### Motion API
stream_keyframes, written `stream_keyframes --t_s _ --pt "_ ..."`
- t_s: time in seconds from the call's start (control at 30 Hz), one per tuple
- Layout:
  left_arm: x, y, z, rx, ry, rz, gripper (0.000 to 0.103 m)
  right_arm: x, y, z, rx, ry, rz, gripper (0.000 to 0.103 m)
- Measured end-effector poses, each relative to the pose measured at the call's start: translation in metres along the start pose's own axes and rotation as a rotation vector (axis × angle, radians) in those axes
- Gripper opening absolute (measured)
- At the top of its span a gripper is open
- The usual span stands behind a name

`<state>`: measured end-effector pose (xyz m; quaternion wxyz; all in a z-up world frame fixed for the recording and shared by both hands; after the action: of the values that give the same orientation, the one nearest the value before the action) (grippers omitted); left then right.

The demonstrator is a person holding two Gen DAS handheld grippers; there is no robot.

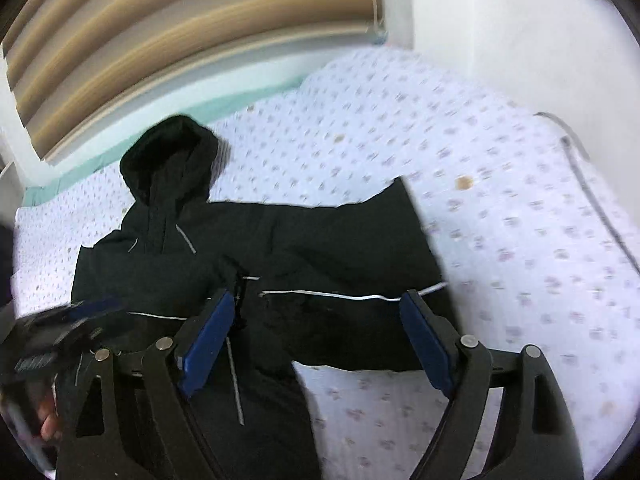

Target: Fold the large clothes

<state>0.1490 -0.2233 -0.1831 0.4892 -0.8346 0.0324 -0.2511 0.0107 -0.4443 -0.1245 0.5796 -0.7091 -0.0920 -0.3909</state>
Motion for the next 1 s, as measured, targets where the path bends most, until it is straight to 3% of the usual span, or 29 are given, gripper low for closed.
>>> stream_keyframes --t_s 0.17,0.37,0.6,0.77,0.8,0.83,0.93,1.0 --pt "0.023 0.064 -0.025 -0.049 -0.017 0.032 0.057 -0.023 -0.02 -0.029 -0.073 0.015 -0.028 0.089" --pt "0.01 0.123 -0.032 -0.054 -0.025 0.155 0.057 -0.063 -0.007 -0.066 -0.125 0.1 0.016 0.089" --pt "0.008 0.158 -0.038 -0.038 0.002 0.189 0.057 -0.088 0.015 -0.103 -0.121 0.211 0.048 0.089" --pt "0.011 0.177 -0.051 -0.108 0.007 0.238 0.056 -0.096 0.022 -0.115 -0.115 0.259 0.06 0.089" --pt "0.011 0.179 -0.054 -0.114 0.01 0.246 0.054 -0.095 0.023 -0.114 -0.113 0.261 0.063 0.089" --pt "0.011 0.18 -0.056 -0.116 0.018 0.252 0.041 -0.096 0.023 -0.115 -0.117 0.259 0.065 0.089" --pt "0.014 0.177 -0.06 -0.099 0.047 0.225 0.024 -0.094 0.022 -0.112 -0.143 0.232 0.07 0.089" --pt "0.017 0.169 -0.062 -0.111 0.056 0.203 0.021 -0.09 0.021 -0.109 -0.157 0.211 0.069 0.089"
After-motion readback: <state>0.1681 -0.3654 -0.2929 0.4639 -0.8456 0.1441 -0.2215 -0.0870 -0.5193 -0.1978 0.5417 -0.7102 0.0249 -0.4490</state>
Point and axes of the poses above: each gripper's, at about its wrist camera, not at the fingertips, and y roughly the way its jaws point, z to its left, x to its top, the point moved 9 cm from there along y, roughly the way its jaws point, and after that the axes turned 8 degrees about z, right-handed, at the moved point
